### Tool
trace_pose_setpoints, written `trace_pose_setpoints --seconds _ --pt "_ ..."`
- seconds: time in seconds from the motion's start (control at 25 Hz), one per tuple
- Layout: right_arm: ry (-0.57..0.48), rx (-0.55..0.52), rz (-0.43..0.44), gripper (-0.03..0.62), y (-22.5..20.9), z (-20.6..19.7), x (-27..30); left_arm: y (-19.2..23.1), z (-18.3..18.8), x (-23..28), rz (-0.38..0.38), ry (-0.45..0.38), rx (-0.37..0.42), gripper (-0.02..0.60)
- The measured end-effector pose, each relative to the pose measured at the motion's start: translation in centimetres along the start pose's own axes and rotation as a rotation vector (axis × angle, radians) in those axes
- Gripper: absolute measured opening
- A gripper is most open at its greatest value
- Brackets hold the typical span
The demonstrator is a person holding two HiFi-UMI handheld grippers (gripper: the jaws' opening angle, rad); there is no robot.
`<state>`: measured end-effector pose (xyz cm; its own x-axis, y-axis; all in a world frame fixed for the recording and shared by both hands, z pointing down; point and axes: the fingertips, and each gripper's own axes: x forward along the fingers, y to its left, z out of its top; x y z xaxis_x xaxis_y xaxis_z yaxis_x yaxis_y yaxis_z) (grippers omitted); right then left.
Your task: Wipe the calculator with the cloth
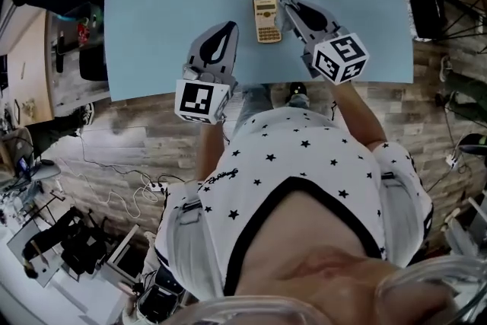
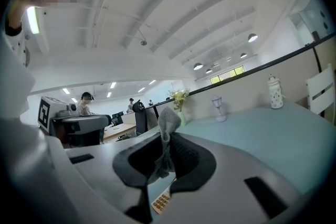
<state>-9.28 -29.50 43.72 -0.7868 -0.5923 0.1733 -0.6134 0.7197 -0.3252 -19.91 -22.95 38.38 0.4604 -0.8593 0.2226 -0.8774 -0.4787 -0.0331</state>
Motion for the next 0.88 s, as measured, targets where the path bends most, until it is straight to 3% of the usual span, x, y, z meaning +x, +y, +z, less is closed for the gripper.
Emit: trace_pose_setpoints --seconds 0.32,0.88 --pt "0.149 -0.024 -0.042 0.04 -0.8 -4.1 4.9 3.0 -1.3 1.0 -0.053 0.01 -0.027 0.031" --pt "0.391 -0.131 -0.077 0.04 -1.9 -11.3 10.8 8.2 -3.2 0.8 -0.027 0.026 -0.083 0.031"
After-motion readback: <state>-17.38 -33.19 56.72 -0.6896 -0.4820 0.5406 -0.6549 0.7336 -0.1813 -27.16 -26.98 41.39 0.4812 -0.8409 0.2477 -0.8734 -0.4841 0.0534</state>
